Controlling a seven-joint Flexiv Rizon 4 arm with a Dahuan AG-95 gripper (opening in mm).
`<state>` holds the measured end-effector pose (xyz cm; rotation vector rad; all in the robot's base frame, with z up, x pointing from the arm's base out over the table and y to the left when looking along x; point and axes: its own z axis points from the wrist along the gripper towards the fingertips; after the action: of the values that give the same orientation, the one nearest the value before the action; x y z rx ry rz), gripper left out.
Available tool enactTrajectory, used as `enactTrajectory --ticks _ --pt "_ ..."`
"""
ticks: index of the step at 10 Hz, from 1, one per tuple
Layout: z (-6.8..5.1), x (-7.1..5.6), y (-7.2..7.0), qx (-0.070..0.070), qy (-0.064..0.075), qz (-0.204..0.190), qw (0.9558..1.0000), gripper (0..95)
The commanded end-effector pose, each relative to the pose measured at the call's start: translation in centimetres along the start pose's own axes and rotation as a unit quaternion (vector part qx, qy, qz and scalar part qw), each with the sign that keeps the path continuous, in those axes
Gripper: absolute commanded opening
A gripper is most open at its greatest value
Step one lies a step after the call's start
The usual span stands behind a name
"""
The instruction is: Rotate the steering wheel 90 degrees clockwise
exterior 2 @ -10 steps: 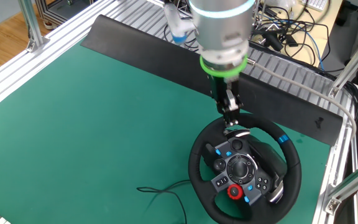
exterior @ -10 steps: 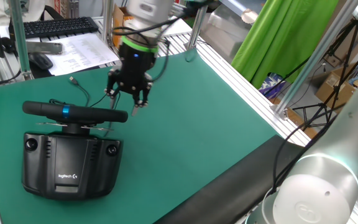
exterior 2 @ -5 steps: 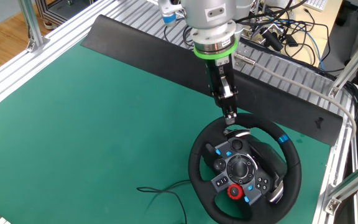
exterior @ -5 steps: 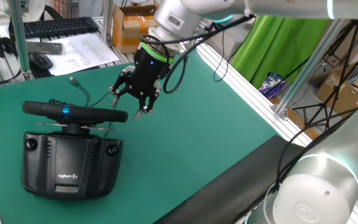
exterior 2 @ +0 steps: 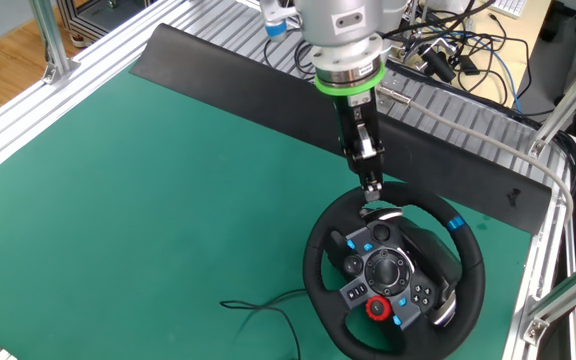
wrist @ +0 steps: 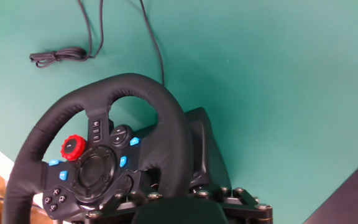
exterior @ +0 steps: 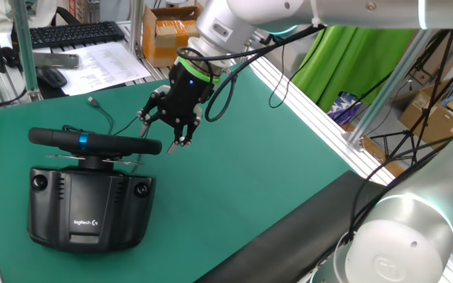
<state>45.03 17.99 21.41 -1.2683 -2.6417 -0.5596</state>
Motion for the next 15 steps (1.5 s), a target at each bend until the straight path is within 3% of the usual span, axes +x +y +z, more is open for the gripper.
enactTrajectory --ticks 1,3,6,9,10,13,15 --pt "0.2 0.2 -0.1 -0.01 -0.003 0.014 0.9998 57.0" --pt "0.2 0.3 -0.1 -0.019 -0.006 0.026 0.9995 57.0" --pt "0.4 0.4 -0.2 -0.045 -0.006 0.054 0.9975 57.0" --pt "0.9 0.8 -0.1 -0.048 -0.009 0.061 0.9969 57.0" --pt "1.2 1.0 -0.1 -0.051 -0.011 0.067 0.9964 38.0" --pt "1.9 1.5 0.3 -0.065 -0.017 0.089 0.9938 38.0" --pt "2.1 1.8 0.5 -0.071 -0.023 0.093 0.9929 0.0"
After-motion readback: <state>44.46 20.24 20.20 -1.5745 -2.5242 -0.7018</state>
